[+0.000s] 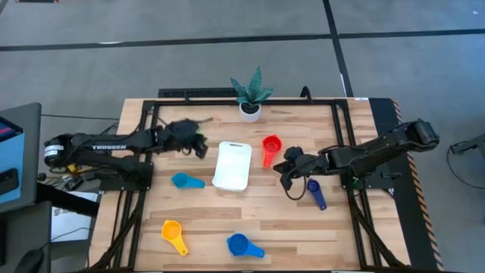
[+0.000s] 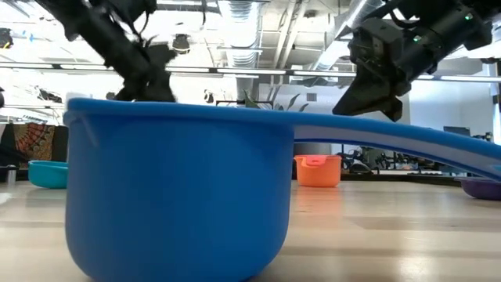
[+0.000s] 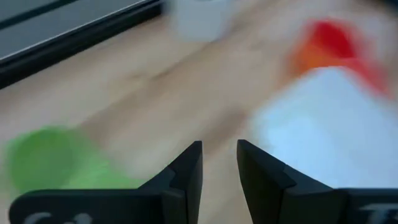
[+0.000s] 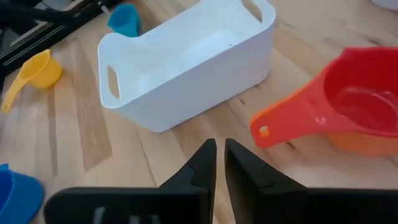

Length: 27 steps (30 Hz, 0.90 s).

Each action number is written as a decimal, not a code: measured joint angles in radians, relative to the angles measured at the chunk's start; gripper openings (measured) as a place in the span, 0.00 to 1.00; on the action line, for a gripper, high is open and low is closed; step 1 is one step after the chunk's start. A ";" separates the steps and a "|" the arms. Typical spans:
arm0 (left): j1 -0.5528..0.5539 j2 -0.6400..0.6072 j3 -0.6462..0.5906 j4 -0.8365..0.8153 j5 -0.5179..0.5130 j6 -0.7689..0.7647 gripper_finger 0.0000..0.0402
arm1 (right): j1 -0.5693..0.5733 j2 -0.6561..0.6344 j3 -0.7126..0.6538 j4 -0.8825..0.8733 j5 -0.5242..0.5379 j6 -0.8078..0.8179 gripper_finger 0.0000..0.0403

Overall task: Nest measuring cups in basket
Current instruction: Stack the blue measuring cup on top of the red measuring cup

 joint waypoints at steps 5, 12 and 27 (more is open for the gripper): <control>-0.269 0.039 0.000 0.178 -0.040 -0.015 0.22 | 0.040 0.010 -0.007 0.007 0.001 0.026 0.15; -0.626 0.276 0.009 0.569 -0.114 0.005 0.22 | 0.096 0.037 -0.007 0.050 0.098 0.064 0.15; -0.757 0.717 0.343 0.492 -0.039 0.121 0.22 | 0.242 0.014 -0.006 0.178 0.181 -0.022 0.15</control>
